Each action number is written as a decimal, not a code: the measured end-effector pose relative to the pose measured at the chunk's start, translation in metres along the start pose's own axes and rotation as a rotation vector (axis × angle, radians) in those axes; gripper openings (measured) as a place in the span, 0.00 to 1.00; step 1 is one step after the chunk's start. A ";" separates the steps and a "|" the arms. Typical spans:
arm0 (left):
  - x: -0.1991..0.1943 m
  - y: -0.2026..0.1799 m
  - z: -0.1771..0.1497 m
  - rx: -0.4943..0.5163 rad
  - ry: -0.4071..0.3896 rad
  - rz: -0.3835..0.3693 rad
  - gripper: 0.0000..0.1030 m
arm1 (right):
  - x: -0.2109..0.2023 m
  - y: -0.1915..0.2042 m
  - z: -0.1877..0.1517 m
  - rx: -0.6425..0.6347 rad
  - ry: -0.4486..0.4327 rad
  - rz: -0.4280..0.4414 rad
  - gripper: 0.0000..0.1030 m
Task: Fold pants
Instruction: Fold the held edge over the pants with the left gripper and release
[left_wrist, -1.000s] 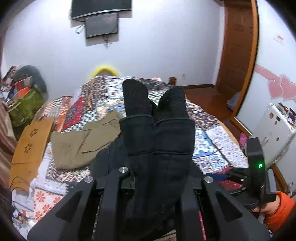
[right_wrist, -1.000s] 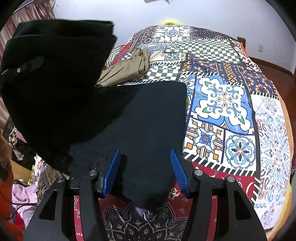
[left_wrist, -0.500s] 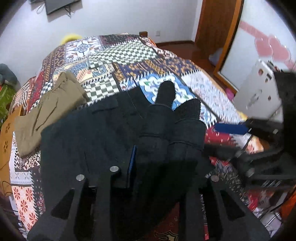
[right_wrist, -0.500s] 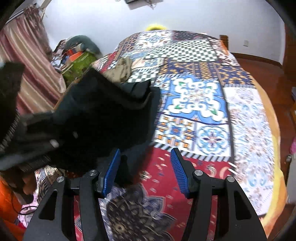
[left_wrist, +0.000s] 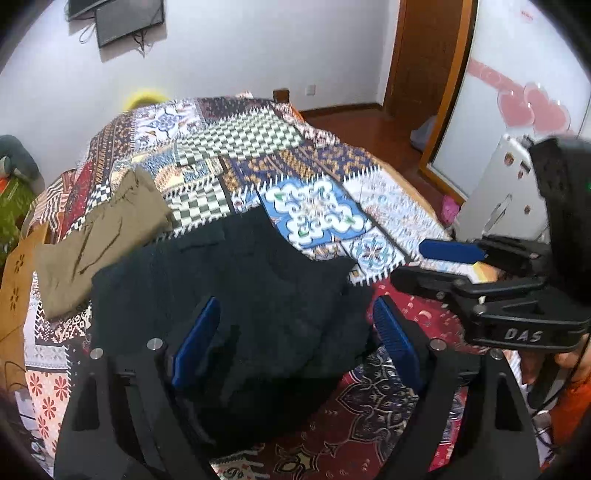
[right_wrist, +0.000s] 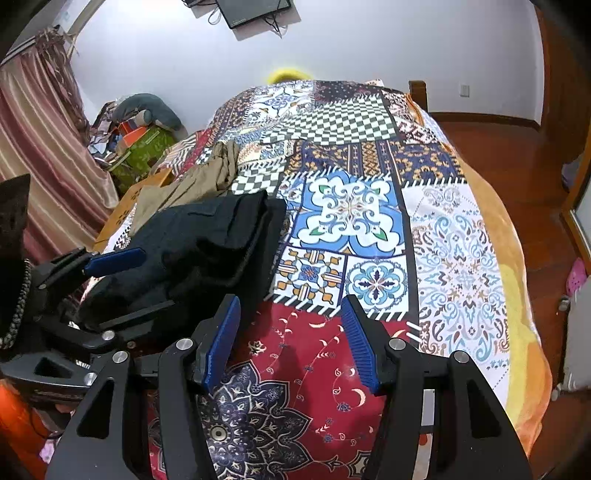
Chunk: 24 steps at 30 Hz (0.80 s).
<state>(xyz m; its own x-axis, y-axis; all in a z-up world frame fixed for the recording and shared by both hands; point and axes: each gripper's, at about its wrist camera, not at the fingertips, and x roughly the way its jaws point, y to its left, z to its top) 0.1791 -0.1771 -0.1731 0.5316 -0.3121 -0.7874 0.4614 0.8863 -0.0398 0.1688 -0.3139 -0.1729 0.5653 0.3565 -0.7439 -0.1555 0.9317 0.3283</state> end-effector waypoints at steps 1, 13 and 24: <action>-0.009 0.005 0.003 -0.013 -0.024 0.006 0.83 | -0.002 0.002 0.001 -0.007 -0.005 0.002 0.52; -0.030 0.107 -0.027 -0.129 -0.040 0.217 0.97 | 0.001 0.053 0.026 -0.127 -0.063 0.076 0.58; 0.011 0.113 -0.075 -0.254 0.075 0.122 0.98 | 0.062 0.057 -0.005 -0.129 0.116 0.060 0.58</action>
<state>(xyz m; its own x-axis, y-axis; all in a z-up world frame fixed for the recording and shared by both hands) 0.1837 -0.0541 -0.2324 0.5141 -0.1806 -0.8385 0.2001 0.9759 -0.0876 0.1909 -0.2387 -0.2034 0.4563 0.4102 -0.7896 -0.2931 0.9072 0.3018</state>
